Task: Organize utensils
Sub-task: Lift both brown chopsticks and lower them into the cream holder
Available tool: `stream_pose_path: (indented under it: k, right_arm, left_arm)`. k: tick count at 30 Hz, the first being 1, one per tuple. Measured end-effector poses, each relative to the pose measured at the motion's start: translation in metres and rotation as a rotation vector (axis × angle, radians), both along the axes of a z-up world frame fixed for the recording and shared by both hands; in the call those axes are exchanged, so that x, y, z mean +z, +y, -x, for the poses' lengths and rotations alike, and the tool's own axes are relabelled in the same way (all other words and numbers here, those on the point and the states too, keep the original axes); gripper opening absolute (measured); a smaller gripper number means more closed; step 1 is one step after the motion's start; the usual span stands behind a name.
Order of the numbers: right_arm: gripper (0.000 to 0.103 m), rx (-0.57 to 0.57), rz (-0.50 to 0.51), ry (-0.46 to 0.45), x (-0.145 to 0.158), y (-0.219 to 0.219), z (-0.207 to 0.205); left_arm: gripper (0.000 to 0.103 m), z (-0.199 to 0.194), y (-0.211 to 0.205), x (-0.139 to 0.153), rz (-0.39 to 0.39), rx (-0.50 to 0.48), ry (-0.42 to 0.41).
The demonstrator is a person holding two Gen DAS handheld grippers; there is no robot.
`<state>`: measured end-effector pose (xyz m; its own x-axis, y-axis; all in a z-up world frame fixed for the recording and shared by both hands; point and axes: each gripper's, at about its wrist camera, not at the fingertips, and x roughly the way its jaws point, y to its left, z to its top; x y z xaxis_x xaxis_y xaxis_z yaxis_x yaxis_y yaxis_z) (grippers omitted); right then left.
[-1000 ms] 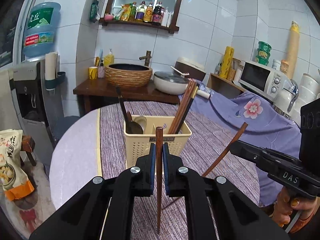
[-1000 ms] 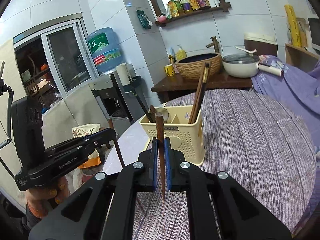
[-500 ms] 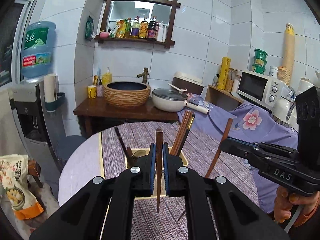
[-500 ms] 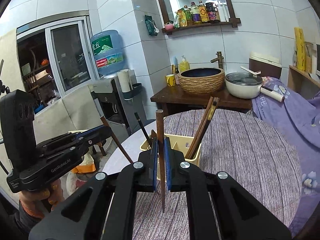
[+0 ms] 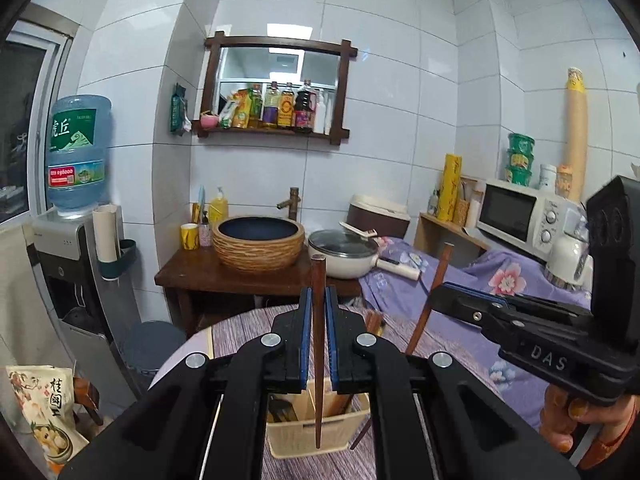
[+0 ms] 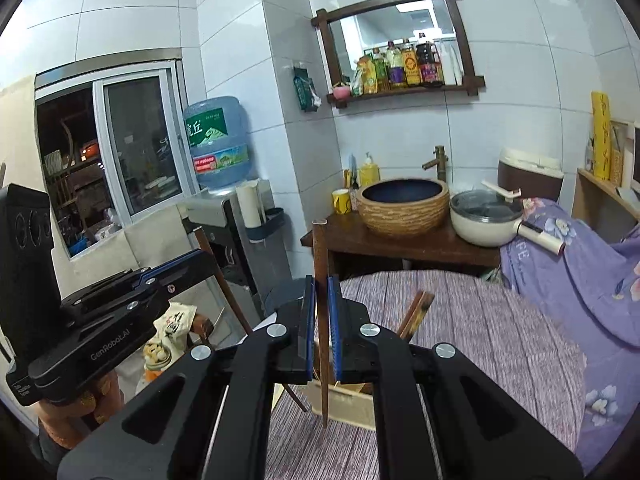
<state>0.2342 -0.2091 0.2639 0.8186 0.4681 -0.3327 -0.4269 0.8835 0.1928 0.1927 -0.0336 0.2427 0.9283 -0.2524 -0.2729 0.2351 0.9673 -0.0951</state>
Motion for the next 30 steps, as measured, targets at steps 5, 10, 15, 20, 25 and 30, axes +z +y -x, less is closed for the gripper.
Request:
stream_pose_path:
  k: [5,10,15,20,25,30]
  right_arm:
    - [0.007,-0.032,-0.008,-0.019,0.014,0.001,-0.018]
    - [0.007,-0.076,-0.003,-0.029,0.004,0.001,-0.04]
    - [0.007,-0.093,0.01,0.03,-0.032,0.006,-0.061]
    - [0.007,-0.091,0.015,0.097,-0.071,0.011,-0.072]
    - [0.007,-0.098,0.022,0.147,-0.1,0.014,-0.078]
    - [0.003,-0.111,0.023,0.171,-0.114,0.014,-0.082]
  left_arm:
    - [0.007,-0.028,0.004,0.008,0.023,0.045,0.016]
    - [0.007,-0.047,0.005,-0.009,0.034,0.065,0.044]
    - [0.007,-0.064,0.004,-0.044,0.027,0.074,0.107]
    - [0.007,-0.076,0.004,-0.078,0.017,0.069,0.181]
    - [0.007,-0.085,0.003,-0.107,0.007,0.063,0.238]
    - [0.007,-0.089,0.001,-0.128,-0.006,0.066,0.268]
